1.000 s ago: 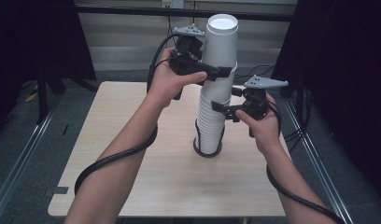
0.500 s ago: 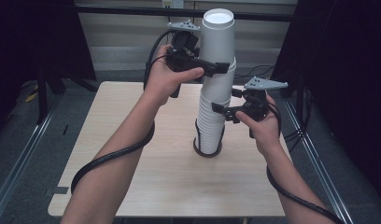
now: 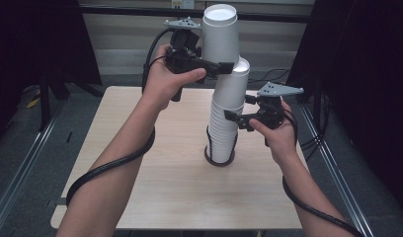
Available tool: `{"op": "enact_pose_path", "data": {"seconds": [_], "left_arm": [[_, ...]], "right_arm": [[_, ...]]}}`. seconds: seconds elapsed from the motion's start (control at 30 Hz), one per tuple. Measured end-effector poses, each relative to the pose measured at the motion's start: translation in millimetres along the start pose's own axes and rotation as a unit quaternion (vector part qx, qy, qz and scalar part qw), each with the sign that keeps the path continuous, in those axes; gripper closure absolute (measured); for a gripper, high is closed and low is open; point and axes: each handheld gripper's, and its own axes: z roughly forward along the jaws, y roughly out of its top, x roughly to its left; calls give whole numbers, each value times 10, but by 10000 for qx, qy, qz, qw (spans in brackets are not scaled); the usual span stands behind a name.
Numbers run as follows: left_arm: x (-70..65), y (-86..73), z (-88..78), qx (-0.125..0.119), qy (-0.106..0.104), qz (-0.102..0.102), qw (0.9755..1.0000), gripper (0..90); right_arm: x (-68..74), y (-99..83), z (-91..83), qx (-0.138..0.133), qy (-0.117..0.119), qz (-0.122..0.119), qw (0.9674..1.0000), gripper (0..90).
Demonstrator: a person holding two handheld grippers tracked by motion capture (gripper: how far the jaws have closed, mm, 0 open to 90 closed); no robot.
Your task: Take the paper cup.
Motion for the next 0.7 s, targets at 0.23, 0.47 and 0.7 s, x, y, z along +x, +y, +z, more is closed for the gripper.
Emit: {"op": "enact_pose_path", "data": {"seconds": [0.23, 0.47, 0.7], "left_arm": [[39, -50, -164, -40, 102, 45, 9999, 98], [137, -172, -337, 40, 256, -10, 9997, 98], [218, -322, -421, 113, 368, -79, 9992, 98]], "right_arm": [[-12, -33, -21, 30, 15, -27, 10000, 122], [-22, -46, -42, 56, 4, -94, 9999, 122], [-21, -58, -52, 130, -23, -165, 9998, 122]]}}
